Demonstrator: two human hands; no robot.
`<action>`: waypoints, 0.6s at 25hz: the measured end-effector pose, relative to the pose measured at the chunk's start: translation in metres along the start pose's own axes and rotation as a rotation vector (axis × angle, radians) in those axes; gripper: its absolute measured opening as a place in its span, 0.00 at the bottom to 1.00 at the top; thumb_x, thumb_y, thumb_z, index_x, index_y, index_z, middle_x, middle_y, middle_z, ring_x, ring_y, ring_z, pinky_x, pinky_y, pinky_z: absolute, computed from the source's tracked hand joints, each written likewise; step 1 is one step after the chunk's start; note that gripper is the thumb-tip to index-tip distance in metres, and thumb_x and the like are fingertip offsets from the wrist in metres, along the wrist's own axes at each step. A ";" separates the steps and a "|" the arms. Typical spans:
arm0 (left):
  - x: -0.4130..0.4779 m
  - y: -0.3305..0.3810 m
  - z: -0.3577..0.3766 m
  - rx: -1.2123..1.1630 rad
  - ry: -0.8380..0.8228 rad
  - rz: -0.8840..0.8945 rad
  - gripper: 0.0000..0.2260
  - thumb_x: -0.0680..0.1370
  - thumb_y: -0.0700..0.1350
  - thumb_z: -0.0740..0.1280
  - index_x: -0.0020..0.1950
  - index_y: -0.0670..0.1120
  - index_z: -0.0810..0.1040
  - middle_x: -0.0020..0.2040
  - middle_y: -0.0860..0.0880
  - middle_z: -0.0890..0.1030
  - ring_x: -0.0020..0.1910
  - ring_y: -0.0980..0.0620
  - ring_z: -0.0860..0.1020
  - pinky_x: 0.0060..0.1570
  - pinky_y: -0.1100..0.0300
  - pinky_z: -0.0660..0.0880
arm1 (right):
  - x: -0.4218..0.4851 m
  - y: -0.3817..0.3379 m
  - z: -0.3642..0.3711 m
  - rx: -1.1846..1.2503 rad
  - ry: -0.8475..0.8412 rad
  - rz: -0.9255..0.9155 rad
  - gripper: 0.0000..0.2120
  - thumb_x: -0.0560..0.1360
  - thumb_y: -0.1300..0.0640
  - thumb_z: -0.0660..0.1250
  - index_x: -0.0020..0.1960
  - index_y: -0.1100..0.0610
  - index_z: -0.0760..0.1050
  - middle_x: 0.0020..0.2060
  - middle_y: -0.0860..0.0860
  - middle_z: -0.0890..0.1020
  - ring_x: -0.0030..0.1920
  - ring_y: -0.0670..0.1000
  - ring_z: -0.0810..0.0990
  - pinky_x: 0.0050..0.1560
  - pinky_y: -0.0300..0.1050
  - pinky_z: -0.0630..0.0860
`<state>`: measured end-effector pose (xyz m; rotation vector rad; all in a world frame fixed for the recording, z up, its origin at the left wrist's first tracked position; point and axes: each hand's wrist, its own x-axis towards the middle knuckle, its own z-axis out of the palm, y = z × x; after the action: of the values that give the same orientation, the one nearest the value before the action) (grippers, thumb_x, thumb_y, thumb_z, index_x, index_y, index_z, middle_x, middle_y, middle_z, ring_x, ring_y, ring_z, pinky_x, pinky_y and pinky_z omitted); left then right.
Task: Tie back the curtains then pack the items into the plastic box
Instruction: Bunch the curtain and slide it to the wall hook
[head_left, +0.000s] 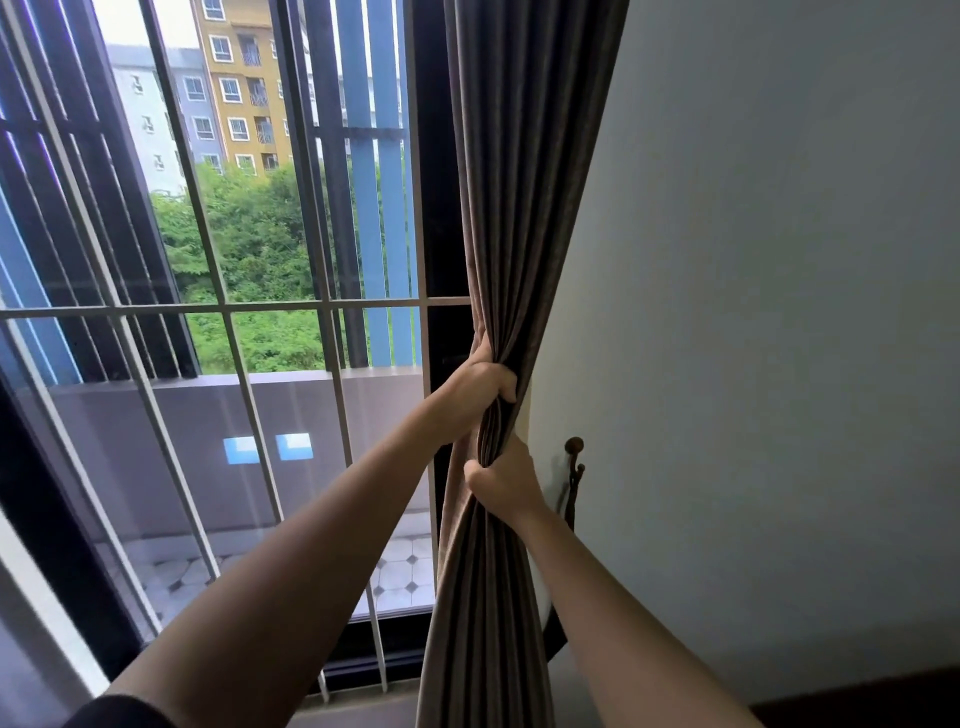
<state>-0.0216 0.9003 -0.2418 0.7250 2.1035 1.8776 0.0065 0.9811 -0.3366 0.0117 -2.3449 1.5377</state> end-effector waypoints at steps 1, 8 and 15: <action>-0.002 0.001 -0.003 -0.040 -0.034 0.016 0.42 0.60 0.40 0.68 0.73 0.43 0.59 0.65 0.32 0.65 0.60 0.35 0.69 0.60 0.43 0.71 | -0.001 0.000 0.001 -0.008 -0.012 -0.016 0.19 0.67 0.67 0.62 0.56 0.55 0.69 0.36 0.45 0.72 0.37 0.46 0.74 0.36 0.33 0.70; 0.017 -0.033 -0.022 -0.513 -0.004 0.063 0.22 0.83 0.53 0.51 0.72 0.42 0.64 0.53 0.40 0.76 0.47 0.45 0.79 0.45 0.52 0.80 | -0.007 -0.005 -0.003 -0.041 -0.060 -0.103 0.30 0.70 0.73 0.55 0.72 0.60 0.61 0.57 0.54 0.76 0.58 0.52 0.74 0.61 0.36 0.71; 0.032 -0.054 -0.032 -0.226 -0.011 -0.239 0.09 0.76 0.39 0.57 0.49 0.40 0.76 0.37 0.45 0.73 0.34 0.50 0.69 0.34 0.60 0.65 | -0.022 -0.005 -0.016 -0.024 -0.146 -0.073 0.03 0.77 0.62 0.60 0.50 0.57 0.70 0.35 0.48 0.74 0.33 0.38 0.74 0.31 0.27 0.68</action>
<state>-0.0759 0.8862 -0.2852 0.4132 1.8376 1.9280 0.0322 0.9893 -0.3328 0.2085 -2.4453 1.5206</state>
